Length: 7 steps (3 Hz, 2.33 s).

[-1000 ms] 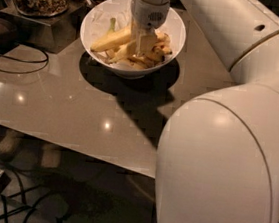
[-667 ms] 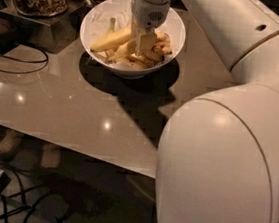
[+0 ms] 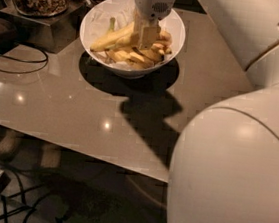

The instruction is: Pick banana from white bowl

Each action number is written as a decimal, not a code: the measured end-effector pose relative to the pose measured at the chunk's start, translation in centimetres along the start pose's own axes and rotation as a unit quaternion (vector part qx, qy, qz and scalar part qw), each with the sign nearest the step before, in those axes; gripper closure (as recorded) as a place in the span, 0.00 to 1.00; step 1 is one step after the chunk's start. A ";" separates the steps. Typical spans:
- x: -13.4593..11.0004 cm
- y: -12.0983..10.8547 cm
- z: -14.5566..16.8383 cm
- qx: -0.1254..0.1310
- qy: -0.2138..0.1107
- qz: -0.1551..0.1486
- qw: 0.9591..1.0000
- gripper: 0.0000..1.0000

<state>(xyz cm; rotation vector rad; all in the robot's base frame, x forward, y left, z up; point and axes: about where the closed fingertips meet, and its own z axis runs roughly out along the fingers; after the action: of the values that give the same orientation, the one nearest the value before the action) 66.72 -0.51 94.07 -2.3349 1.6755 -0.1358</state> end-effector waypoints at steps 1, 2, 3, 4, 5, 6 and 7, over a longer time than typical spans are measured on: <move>-0.8 0.3 -2.6 0.028 -0.002 0.002 1.000 1.00; -0.8 0.3 -2.6 0.028 -0.002 0.002 1.000 1.00; -3.1 0.7 -3.6 0.028 0.001 -0.019 0.999 1.00; -5.8 1.2 -5.2 0.033 0.002 -0.044 0.998 1.00; -8.3 1.3 -7.4 0.058 0.004 -0.074 0.996 1.00; -8.5 1.1 -7.4 0.062 0.001 -0.075 0.995 1.00; -11.0 2.4 -7.2 0.060 -0.014 -0.091 0.994 1.00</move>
Offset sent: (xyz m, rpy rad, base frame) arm -0.0132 -0.0003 0.0220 0.0134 -0.0355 -0.0071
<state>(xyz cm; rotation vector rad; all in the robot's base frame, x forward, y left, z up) 59.29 7.98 101.21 -2.3828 1.3980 -0.2304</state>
